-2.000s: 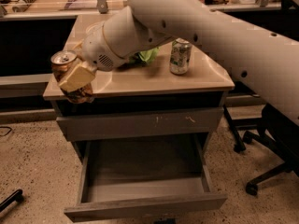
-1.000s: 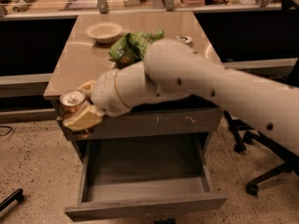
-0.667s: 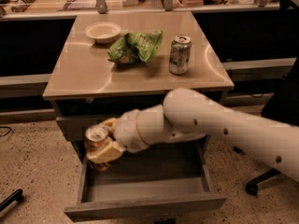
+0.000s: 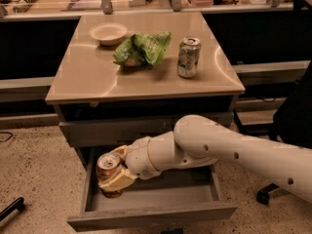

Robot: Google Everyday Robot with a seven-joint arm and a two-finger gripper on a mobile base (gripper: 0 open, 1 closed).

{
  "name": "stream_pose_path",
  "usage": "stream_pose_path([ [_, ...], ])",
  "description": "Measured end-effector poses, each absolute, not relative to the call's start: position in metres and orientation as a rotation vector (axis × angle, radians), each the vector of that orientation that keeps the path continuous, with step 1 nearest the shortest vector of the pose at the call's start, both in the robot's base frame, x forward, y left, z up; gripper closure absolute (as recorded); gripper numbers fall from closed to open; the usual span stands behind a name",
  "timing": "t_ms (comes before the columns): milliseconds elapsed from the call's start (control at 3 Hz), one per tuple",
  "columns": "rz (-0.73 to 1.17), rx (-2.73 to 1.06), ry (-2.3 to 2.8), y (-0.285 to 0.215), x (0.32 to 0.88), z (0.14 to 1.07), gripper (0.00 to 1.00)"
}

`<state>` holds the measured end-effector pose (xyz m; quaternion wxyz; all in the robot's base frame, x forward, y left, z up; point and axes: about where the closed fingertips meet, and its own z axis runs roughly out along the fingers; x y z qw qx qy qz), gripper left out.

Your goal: Place orange can into middle drawer

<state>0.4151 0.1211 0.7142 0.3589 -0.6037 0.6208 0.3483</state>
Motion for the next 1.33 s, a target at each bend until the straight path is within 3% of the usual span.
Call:
stream_pose_path([
  [667,0.838,-1.564,1.598,0.097,0.410,0.663,1.00],
  [1333,0.639,-1.679,1.466,0.087,0.443,0.639,1.00],
])
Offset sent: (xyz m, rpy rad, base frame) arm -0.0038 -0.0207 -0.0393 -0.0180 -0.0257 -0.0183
